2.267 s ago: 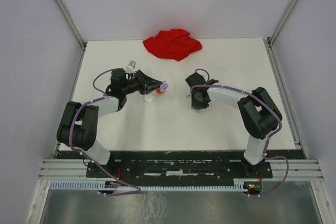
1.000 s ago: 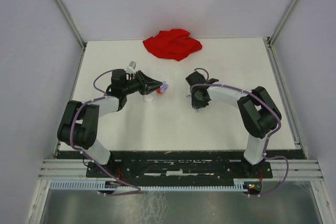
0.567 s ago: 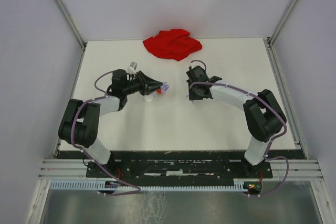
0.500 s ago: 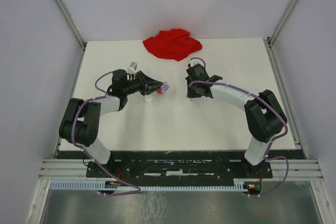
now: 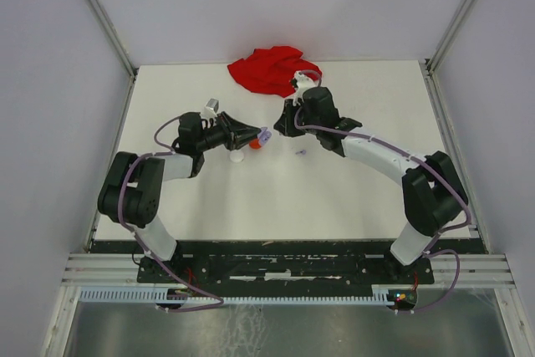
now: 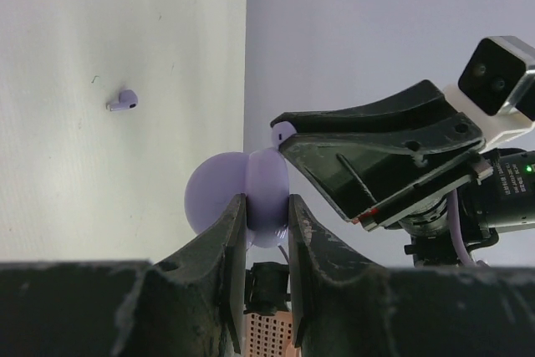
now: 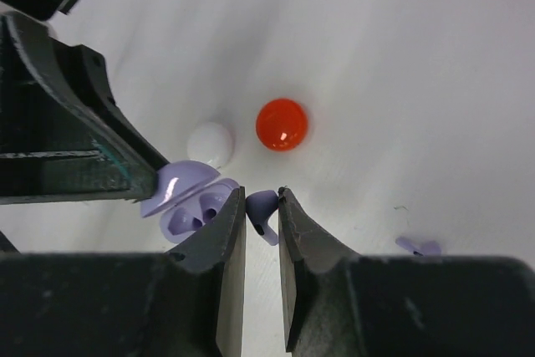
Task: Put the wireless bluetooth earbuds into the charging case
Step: Place the earbud in the charging case.
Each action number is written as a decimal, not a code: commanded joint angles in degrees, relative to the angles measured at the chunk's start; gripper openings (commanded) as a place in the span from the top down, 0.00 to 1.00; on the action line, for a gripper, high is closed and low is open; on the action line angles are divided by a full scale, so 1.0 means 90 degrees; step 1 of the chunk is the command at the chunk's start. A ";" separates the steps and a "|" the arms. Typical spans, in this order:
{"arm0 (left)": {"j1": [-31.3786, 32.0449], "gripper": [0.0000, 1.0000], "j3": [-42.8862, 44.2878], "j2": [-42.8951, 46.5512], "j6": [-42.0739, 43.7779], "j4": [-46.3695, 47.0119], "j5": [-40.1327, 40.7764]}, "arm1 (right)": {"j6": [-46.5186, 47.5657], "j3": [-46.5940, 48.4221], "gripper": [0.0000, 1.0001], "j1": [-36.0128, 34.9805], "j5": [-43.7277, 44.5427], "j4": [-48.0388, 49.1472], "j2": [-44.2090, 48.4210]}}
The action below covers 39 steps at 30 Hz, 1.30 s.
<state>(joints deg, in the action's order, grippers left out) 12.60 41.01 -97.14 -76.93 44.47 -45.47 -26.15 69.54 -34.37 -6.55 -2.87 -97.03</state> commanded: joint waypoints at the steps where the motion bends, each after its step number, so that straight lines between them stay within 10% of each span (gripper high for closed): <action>1: -0.0021 0.97 -0.0049 -0.0124 -0.0520 0.0815 -0.0203 | 0.0108 -0.0018 0.83 0.0001 -0.0501 0.1144 0.0358; 39: -0.0023 0.97 -0.0409 -0.0981 -0.2971 0.3897 -0.0300 | 0.0140 -0.1266 0.85 -0.0025 -0.0884 0.3420 0.0896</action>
<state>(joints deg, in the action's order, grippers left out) 12.56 37.91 -104.90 -99.33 72.84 -47.11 -25.21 58.28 -34.39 -14.13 22.90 -91.53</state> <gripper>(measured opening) 0.291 0.242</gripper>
